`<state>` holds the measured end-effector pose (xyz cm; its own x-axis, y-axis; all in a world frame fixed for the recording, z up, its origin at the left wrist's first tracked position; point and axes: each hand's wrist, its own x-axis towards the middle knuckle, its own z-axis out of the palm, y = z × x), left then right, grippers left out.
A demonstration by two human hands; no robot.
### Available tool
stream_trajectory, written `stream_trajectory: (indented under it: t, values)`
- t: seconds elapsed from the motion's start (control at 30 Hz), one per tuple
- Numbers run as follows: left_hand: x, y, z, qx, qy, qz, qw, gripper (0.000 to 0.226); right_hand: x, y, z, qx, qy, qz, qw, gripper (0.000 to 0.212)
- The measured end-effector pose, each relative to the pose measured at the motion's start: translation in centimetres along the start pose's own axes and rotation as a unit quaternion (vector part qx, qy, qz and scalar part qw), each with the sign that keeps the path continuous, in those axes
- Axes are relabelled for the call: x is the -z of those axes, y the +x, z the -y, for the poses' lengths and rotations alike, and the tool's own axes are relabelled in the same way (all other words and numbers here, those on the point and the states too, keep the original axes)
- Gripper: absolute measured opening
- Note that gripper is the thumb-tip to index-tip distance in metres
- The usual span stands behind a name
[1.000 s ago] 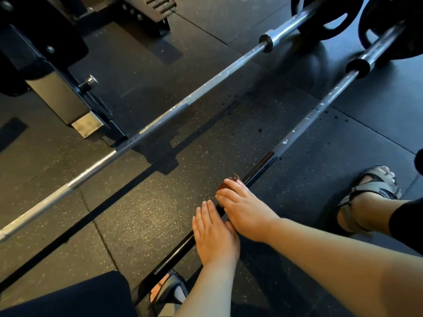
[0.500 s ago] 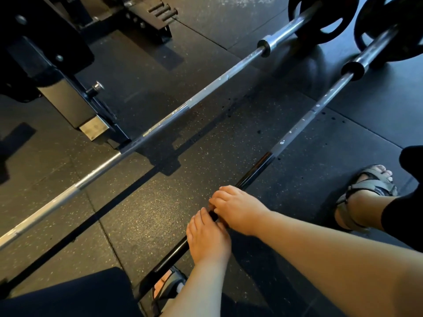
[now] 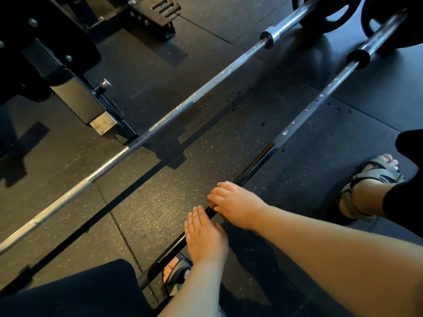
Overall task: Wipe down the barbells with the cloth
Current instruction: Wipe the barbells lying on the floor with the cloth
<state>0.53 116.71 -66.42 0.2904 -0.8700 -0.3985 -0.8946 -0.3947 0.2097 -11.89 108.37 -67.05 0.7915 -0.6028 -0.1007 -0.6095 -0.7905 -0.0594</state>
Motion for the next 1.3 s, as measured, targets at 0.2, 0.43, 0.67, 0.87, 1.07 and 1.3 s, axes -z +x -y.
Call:
stream_trajectory:
  t: [0.2,0.43,0.67,0.87,1.07,1.3]
  values:
    - [-0.1,-0.4,0.7,0.023,-0.019,-0.02,0.999,0.069,-2.1,-1.9,-2.1,-0.197,0.063,-0.017,0.978,0.056]
    - [-0.5,0.0,0.3,0.044,0.011,-0.001,0.999,0.093,-1.5,0.2,4.0,-0.081,0.07,0.011,0.994,0.062]
    - [-0.4,-0.5,1.3,0.09,-0.014,-0.014,0.996,0.081,-1.2,-0.1,-0.2,-0.162,0.071,0.016,0.984,0.061]
    - [-0.4,-0.8,2.9,0.062,0.017,-0.005,0.998,0.084,-1.2,1.5,6.0,-0.031,0.074,0.001,0.997,0.058]
    - [-0.2,-0.8,3.2,0.086,-0.019,-0.011,0.996,0.074,0.8,0.1,1.8,0.021,-0.019,0.017,0.999,0.05]
    - [-0.3,-0.8,3.2,0.086,-0.01,-0.004,0.996,0.081,-0.4,1.1,5.1,-0.051,0.022,0.056,0.997,0.062]
